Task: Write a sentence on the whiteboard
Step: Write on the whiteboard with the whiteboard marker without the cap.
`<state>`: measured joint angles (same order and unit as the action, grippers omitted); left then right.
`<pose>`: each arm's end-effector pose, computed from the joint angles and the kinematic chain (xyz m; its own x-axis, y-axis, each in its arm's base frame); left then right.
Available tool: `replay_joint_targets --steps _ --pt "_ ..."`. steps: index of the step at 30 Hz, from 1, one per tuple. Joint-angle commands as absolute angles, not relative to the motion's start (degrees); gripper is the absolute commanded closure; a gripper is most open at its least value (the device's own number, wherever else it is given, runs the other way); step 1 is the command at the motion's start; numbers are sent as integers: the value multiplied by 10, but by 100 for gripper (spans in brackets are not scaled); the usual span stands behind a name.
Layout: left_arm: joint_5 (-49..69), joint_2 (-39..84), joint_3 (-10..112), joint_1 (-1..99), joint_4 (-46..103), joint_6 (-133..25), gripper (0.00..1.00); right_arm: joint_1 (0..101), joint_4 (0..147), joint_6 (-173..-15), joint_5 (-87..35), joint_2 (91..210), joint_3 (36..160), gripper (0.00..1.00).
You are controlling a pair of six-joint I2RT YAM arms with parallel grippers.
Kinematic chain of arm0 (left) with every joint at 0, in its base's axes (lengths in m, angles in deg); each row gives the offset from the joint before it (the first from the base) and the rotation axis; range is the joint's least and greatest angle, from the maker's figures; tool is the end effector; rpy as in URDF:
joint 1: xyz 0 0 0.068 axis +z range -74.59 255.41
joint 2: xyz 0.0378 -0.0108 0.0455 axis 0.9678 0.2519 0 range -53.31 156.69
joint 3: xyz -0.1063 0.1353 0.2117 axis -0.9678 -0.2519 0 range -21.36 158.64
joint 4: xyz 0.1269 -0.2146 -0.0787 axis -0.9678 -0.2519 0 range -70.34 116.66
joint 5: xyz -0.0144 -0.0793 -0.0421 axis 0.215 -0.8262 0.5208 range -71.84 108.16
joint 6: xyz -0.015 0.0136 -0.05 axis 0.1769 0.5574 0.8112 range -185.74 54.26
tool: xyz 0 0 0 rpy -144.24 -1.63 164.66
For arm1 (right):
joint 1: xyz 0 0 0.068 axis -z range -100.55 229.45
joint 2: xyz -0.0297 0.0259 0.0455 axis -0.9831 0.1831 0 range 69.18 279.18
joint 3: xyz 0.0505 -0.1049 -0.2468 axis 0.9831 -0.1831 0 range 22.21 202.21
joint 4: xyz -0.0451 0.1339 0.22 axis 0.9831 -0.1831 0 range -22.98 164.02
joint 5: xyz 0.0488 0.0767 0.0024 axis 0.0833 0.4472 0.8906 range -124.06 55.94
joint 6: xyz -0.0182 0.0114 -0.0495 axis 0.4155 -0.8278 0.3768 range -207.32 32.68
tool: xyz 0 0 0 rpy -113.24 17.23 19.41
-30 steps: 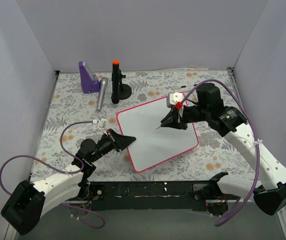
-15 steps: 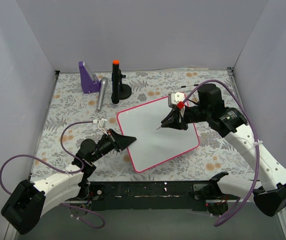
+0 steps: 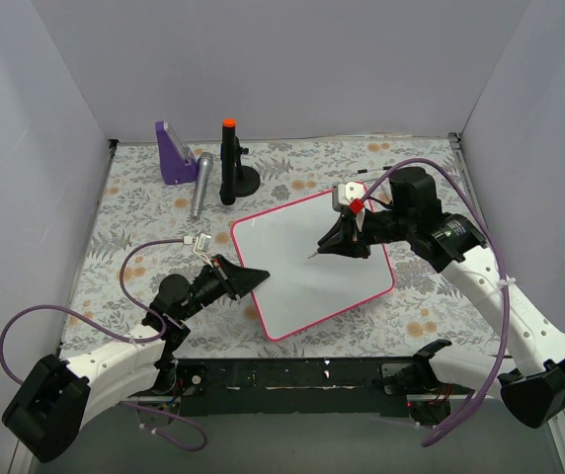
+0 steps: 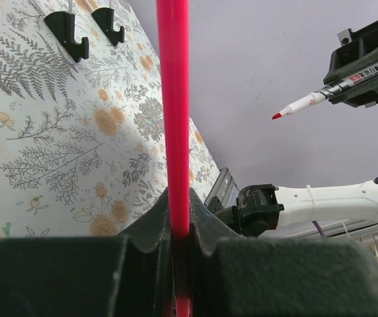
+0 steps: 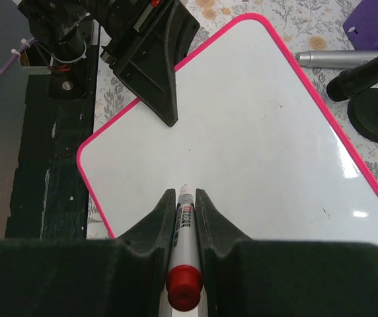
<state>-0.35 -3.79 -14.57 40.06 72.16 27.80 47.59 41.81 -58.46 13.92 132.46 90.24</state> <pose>0.1378 -0.1117 0.1974 -0.8081 -0.5872 0.0463 -0.0105 -0.0643 -0.9979 0.1791 0.1425 0.3842 0.0976 -0.3196 -0.9425 -0.9889 0.0756 -0.1281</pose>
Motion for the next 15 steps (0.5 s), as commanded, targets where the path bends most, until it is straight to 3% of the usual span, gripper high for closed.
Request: replay_joint_targets --steps 1,15 --pt "-6 -47 -133 399 832 297 100 477 447 -596 149 1313 902 99" --pt "-1 -44 -134 397 849 303 100 482 484 -636 166 1317 886 99"
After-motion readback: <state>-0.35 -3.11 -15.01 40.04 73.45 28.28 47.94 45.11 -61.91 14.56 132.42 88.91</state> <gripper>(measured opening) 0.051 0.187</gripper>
